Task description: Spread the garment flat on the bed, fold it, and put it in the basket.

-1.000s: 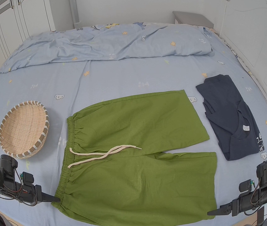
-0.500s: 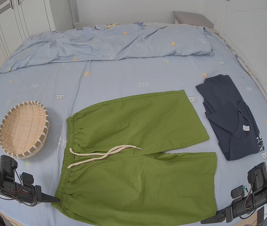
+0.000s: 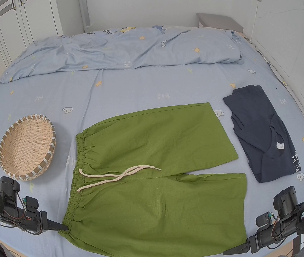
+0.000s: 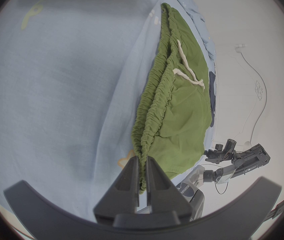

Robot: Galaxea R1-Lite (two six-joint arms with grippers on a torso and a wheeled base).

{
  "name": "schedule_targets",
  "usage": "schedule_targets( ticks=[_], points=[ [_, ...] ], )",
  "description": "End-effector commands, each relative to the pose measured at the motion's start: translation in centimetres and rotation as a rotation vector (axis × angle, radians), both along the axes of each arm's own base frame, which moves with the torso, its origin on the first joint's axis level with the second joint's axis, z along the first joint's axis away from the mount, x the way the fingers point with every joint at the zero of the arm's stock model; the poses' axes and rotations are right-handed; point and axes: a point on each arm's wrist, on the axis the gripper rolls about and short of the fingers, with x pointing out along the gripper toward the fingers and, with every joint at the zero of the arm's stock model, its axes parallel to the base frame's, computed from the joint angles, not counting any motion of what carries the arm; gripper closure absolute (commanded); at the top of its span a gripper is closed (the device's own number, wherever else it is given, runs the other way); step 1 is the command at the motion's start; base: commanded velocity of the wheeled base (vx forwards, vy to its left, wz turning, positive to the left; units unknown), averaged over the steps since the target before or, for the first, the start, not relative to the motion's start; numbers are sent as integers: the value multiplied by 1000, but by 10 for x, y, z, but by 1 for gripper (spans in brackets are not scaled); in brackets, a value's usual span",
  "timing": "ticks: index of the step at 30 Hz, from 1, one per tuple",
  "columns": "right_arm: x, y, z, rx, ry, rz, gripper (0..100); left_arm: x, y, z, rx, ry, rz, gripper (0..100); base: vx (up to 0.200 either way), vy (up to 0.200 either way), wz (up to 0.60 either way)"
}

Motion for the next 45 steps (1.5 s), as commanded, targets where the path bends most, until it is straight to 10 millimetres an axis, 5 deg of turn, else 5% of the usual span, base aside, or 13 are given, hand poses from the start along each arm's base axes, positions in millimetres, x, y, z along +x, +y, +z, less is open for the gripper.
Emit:
schedule_targets(
  ticks=[1, 13, 14, 39, 45],
  points=[
    [-2, 0, -3, 6, 25, -4, 0, 0, 0, 0, 0, 0, 2, 100, 0, 0, 0],
    [-2, 0, -2, 60, 55, -16, 0, 0, 1, 0, -2, 3, 3, 100, 0, 0, 0],
    [-2, -1, -2, 55, 63, -21, 100, 0, 1, 0, -2, 3, 3, 100, 0, 0, 0],
    [-19, -21, 15, 31, 46, -101, 100, -2, 0, 1, -7, 18, 10, 100, 0, 0, 0],
    [-10, -19, 44, 61, -47, -110, 100, 0, -7, 47, -49, 47, 78, 100, 0, 0, 0]
  ],
)
